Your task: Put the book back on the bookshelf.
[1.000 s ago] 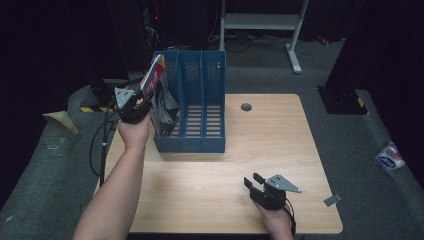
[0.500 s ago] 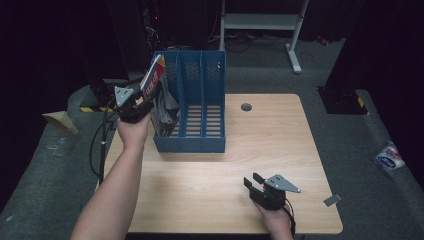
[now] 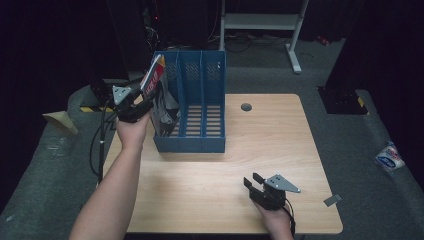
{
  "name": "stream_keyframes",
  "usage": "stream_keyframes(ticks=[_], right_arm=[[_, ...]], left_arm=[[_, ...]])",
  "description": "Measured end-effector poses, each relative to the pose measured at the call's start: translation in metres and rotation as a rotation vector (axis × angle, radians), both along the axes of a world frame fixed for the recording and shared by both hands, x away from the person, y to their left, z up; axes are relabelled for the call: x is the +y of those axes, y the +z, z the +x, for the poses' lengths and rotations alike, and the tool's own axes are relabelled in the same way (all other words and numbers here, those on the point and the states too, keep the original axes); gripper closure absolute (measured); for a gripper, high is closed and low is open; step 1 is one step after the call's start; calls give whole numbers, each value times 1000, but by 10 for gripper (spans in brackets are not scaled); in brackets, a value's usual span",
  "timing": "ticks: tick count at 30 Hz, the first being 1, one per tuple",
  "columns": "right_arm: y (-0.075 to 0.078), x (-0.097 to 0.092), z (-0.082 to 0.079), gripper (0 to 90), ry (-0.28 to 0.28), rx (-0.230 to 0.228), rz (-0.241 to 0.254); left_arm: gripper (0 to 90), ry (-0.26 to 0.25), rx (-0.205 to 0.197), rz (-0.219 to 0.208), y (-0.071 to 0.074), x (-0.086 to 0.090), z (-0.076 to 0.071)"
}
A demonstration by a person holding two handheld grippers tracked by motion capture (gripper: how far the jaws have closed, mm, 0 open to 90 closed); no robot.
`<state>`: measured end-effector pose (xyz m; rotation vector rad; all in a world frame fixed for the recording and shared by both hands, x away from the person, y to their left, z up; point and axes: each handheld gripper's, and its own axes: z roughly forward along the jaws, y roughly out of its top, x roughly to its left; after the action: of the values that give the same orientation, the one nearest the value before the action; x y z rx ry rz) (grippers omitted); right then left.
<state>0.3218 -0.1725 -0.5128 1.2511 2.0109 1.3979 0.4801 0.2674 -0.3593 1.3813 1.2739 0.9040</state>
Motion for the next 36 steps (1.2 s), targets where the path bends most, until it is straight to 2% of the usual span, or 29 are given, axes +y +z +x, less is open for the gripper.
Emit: stream_keyframes(ticks=[4,8,11,16,36], right_arm=[[0,0,1,547,2,-1,-4],[0,0,1,547,3,-3,-5],[0,0,1,545,2,-2,-5],[1,0,0,544,4,-6,-4],[-1,2,2,540,11,0,-8]], left_arm=[[283,-8,14,-6,2,0,2],[146,-14,39,11,2,-1,3],[126,-40,56,38,-1,-3,4],[0,-55,79,32,-3,-2,4],[0,-70,93,35,3,5,-3]])
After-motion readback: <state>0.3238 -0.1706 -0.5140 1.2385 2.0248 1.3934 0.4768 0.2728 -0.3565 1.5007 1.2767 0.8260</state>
